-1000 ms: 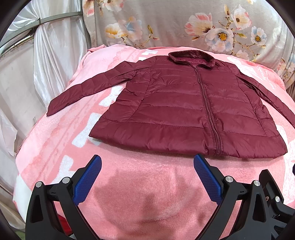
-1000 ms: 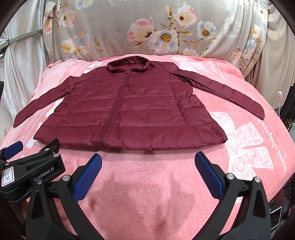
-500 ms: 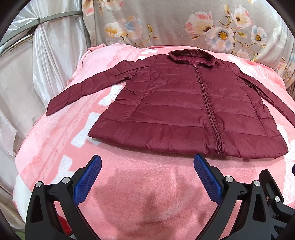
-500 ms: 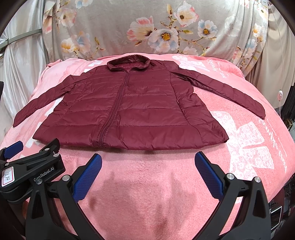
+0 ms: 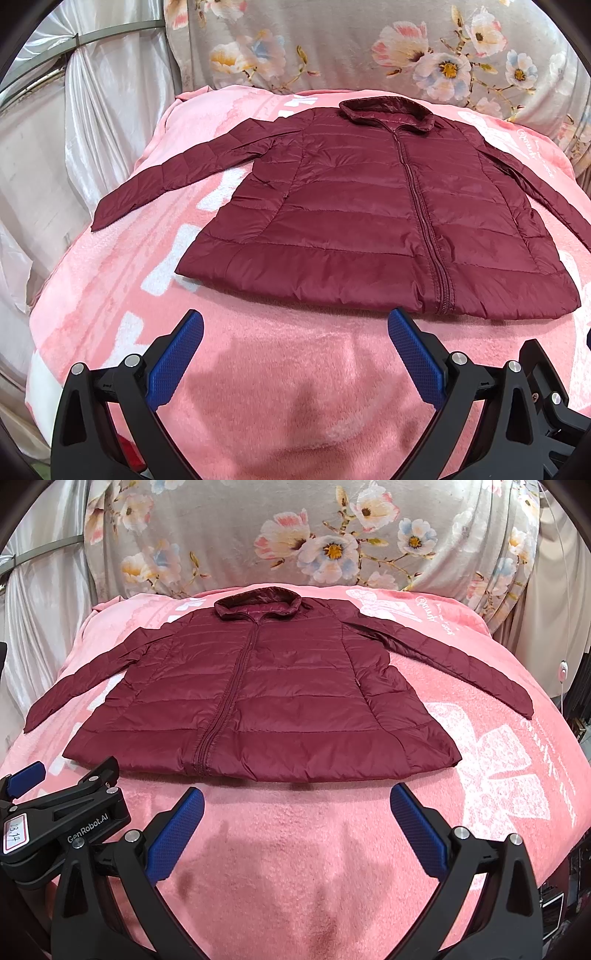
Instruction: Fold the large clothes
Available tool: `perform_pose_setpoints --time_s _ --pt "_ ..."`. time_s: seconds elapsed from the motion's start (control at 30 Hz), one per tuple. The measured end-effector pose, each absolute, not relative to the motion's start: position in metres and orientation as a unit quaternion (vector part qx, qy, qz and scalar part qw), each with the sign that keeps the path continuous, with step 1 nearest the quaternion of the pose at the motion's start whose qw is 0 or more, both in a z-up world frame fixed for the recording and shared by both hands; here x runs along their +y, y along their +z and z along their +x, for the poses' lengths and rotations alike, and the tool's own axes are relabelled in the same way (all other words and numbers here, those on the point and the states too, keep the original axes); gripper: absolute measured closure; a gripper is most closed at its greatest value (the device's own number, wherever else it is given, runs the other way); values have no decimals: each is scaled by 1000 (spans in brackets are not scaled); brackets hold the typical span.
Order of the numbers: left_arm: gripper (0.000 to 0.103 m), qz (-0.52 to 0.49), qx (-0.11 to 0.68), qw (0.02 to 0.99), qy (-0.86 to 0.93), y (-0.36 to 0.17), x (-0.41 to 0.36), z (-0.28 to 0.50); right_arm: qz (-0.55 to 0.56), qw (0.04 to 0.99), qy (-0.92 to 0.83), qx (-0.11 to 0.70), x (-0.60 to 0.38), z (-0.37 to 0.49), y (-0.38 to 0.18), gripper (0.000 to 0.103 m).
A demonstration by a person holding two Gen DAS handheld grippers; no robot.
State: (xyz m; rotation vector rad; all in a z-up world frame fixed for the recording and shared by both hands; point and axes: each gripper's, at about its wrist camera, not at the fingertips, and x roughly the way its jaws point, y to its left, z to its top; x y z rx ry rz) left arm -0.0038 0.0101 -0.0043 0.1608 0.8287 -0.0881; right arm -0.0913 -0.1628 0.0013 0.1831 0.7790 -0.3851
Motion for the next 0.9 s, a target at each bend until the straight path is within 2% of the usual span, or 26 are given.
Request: perform_pose_setpoints --time_s 0.57,0.8,0.9 --pt "5 83 417 904 -49 -12 4 14 119 897 -172 389 -179 -78 -12 5" --pt "5 79 417 905 -44 -14 8 36 149 897 -216 357 -249 -78 -9 5" --pt "5 74 414 906 -40 -13 10 52 195 894 -232 331 -304 -81 -14 5"
